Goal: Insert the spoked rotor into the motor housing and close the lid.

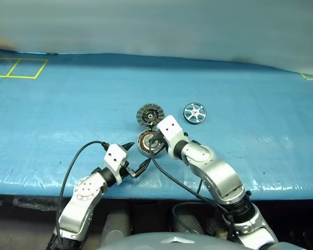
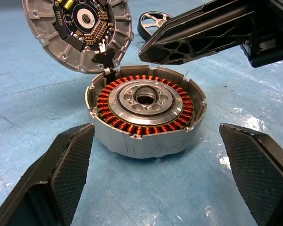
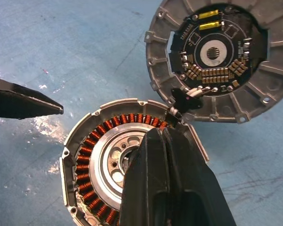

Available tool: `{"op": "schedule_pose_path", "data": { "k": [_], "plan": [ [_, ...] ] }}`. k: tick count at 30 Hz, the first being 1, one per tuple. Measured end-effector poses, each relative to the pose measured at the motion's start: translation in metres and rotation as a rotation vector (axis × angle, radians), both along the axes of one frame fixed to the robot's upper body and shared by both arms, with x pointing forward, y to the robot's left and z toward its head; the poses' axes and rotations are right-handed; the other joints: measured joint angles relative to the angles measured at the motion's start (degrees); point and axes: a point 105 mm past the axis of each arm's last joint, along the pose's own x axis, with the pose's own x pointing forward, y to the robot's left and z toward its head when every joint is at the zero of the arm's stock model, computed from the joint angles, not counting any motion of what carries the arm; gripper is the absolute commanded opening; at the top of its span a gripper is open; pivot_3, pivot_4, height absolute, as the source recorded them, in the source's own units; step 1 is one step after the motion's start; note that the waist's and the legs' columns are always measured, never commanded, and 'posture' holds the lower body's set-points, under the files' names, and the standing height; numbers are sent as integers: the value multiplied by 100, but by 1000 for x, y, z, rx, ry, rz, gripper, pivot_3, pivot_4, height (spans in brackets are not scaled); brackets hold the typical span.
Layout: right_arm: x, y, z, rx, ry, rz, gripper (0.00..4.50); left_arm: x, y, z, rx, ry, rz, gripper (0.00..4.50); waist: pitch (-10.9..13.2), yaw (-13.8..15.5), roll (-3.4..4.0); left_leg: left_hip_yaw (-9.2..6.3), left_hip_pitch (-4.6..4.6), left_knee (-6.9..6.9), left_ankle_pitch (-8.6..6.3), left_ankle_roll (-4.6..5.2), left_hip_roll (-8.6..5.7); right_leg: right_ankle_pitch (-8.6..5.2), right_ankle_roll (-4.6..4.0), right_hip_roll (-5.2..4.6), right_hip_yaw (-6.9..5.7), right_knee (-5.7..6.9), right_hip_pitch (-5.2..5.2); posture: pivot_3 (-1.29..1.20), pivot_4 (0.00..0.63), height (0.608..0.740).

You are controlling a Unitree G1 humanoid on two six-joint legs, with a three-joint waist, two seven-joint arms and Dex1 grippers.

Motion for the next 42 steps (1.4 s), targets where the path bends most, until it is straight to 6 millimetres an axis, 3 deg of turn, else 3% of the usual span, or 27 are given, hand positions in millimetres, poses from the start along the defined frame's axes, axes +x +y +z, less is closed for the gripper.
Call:
{"op": "schedule_pose_path", "data": {
  "k": [6,15,35,42],
  "plan": [
    [-10,7,-10,-25,49,49,9,0,1,-1,2,2,10,4500,0,3,0,0,-7,6,0,2,-2,4,8,0,0,-1,-3,0,150,740],
    [-10,3,-17,-35,65,24,9,-1,2,-2,4,3,13,4500,0,2,0,0,-7,9,0,3,-2,5,8,0,0,0,-6,0,150,740],
    [-2,0,-16,-17,55,-32,9,-1,1,-1,6,1,4,4500,0,1,0,0,-7,9,0,3,-1,5,9,1,0,0,-6,0,150,740],
    [-1,8,-12,-54,36,33,9,-1,-1,-1,4,2,0,4500,0,-3,0,1,-7,9,1,3,-1,5,9,2,1,0,-7,0,150,740]
  ]
}}
